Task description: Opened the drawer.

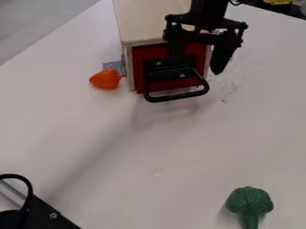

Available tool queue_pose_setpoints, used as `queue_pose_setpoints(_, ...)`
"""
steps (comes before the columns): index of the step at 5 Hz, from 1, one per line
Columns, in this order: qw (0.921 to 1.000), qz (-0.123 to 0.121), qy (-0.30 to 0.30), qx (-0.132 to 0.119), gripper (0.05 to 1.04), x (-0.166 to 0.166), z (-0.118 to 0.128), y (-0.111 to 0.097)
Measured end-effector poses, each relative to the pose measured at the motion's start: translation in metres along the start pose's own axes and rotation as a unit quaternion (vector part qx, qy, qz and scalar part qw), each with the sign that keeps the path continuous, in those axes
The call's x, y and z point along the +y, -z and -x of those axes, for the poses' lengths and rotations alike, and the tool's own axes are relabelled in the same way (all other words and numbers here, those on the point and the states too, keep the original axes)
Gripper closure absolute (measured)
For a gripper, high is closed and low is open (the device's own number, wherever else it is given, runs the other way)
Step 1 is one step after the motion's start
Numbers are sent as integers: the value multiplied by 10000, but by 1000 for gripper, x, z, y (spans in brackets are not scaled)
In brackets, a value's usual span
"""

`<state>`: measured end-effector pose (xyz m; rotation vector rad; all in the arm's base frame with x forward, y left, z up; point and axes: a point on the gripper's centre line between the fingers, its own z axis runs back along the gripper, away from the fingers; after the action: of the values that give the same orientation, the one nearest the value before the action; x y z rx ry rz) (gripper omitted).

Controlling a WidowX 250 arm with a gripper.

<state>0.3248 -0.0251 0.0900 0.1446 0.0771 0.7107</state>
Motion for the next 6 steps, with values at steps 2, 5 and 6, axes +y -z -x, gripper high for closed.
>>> queue_pose_setpoints(2, 9940, 42, -1063, 255, 84, -18, -28, 23)
queue_pose_setpoints(5, 9335, 101, -3570, 314, 84, 13, -34, 27)
queue_pose_setpoints(6, 9164, 15, -3987, 365, 84, 22, -24, 33)
